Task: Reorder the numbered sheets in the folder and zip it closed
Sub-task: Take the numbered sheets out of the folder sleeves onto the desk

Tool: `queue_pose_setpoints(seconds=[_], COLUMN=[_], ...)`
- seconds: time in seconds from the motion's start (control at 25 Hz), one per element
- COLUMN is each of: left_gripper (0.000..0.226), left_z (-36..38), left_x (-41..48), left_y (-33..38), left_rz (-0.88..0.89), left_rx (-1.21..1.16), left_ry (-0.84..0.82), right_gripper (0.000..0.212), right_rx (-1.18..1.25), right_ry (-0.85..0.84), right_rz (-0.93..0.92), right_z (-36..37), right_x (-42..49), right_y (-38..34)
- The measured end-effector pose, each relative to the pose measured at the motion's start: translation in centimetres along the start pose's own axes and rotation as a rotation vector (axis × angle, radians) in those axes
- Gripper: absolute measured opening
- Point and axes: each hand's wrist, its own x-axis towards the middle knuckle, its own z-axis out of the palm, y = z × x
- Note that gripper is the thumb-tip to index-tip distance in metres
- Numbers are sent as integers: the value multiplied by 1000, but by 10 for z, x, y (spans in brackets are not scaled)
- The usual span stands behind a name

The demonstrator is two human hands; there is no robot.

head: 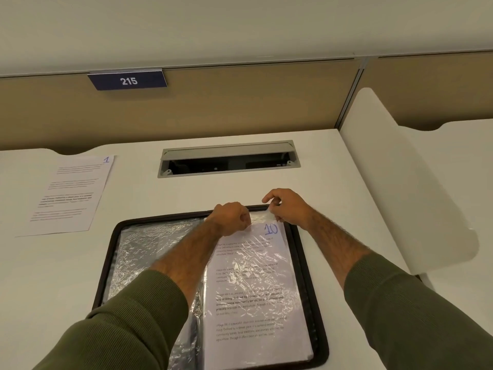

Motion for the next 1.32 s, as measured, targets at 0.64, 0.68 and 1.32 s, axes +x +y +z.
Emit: queue_pose_setpoints(seconds=[0.64, 0.68, 1.32], left_gripper=[14, 15, 63], left_z=[-57, -67, -60], left_x=[22, 25, -9], left_y=[-1, -1, -48], left_rz=[-88, -89, -359], left_rx=[-132, -148, -1125], left_ry=[479, 522, 589], right_gripper=[33, 36, 8], right_rx=[191, 235, 475], right_ry=[216, 239, 345], right_rz=[78, 98, -14], right_z=[-2, -3, -14], right_x=[20, 21, 25], right_y=[-10, -9, -45])
